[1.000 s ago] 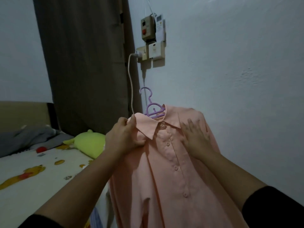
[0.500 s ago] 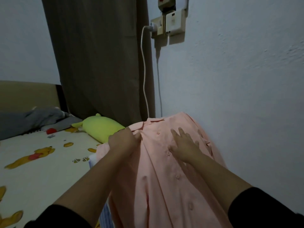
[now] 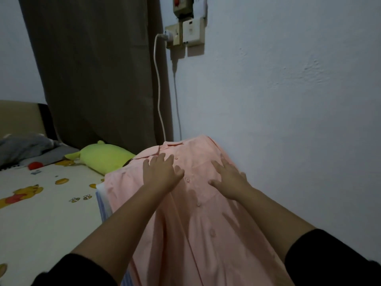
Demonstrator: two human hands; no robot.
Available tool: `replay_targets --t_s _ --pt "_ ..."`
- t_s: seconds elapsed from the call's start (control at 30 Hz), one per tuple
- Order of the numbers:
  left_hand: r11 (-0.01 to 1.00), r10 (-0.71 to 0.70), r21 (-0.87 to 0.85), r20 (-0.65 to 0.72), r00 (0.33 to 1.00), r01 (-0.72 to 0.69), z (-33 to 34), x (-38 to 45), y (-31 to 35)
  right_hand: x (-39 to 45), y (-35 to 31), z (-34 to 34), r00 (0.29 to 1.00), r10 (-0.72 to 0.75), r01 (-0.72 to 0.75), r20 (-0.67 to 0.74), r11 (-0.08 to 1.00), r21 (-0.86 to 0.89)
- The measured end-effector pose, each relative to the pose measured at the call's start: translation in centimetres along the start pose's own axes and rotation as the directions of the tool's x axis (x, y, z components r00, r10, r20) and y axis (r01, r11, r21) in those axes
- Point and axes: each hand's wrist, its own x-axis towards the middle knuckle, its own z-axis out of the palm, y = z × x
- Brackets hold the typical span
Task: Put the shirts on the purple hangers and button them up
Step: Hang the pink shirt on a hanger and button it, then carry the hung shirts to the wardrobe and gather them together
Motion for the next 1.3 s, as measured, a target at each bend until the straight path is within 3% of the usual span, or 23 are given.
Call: replay_targets --t_s 0.2,0.4,0.6,0.77,0.97,1.3 --pt "0.988 0.148 -0.058 0.122 0.981 -0.142 -1.3 -4.4 4.7 -7.1 2.9 -2.4 0.995 0.094 -0.094 -0.019 0.995 -0.012" --pt "0.946 0.314 -0.132 0.135 0.94 -0.297 -4.1 -10.5 10.4 -15.8 5.7 -5.3 0.979 0.192 -0.195 -0.061 0.98 -0.043" --pt "0.874 0.477 -0.19 0.173 0.862 -0.446 -5.3 -16.3 16.8 -24.3 9.1 -7.3 0.942 0.323 -0.328 -0.091 0.943 -0.049" --pt "0.79 0.602 -0.233 0.125 0.788 -0.567 -6.6 -19.7 21.8 -30.3 12.1 -9.0 0.886 0.436 -0.449 -0.161 0.892 -0.052" --pt "0.647 0.736 -0.334 0.042 0.675 -0.685 -7.1 -23.1 27.9 -37.1 15.9 -10.7 0.786 0.572 -0.598 -0.234 0.799 -0.054" --pt "0.327 0.909 -0.473 -0.08 0.41 -0.818 -7.9 -29.2 38.7 -48.2 19.8 -14.8 0.544 0.764 -0.826 -0.347 0.56 -0.063"
